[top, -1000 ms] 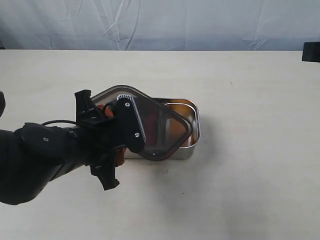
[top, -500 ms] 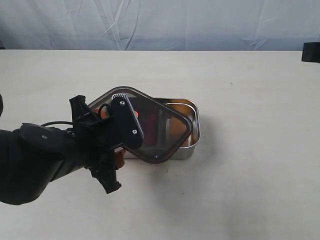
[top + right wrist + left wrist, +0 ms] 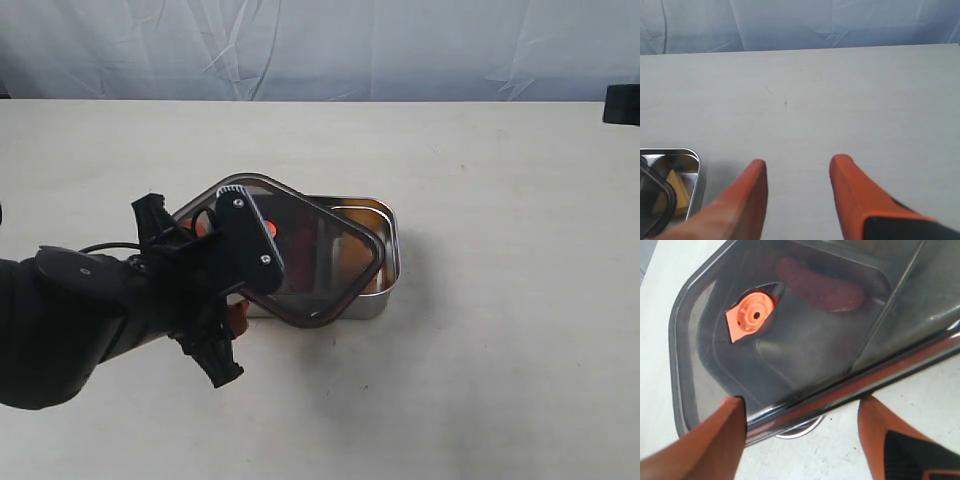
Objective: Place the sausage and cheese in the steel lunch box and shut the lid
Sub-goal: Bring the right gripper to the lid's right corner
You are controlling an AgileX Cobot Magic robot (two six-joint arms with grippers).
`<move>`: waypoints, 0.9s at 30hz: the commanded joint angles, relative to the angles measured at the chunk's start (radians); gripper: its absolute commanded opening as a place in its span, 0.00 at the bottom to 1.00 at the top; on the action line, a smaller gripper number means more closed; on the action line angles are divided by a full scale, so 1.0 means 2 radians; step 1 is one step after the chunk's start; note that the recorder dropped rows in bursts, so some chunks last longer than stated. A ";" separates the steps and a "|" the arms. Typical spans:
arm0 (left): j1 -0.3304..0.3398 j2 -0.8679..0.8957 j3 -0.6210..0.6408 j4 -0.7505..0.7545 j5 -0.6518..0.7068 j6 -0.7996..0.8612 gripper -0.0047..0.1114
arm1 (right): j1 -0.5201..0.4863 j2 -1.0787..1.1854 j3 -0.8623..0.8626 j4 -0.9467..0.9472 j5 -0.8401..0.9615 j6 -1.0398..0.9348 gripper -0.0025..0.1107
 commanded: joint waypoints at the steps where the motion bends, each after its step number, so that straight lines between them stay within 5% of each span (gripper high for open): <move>1: -0.002 -0.007 -0.001 -0.011 -0.005 0.017 0.57 | 0.000 -0.002 0.008 0.042 -0.006 -0.006 0.39; 8: -0.002 -0.008 -0.001 -0.011 -0.018 0.017 0.57 | 0.000 0.047 0.081 0.300 -0.127 -0.167 0.39; 16: -0.002 -0.014 -0.001 -0.015 -0.016 0.017 0.57 | 0.001 0.140 0.096 0.516 -0.193 -0.243 0.39; 27: -0.002 -0.014 -0.001 -0.015 -0.012 0.017 0.57 | 0.001 0.244 0.096 0.935 -0.101 -0.638 0.36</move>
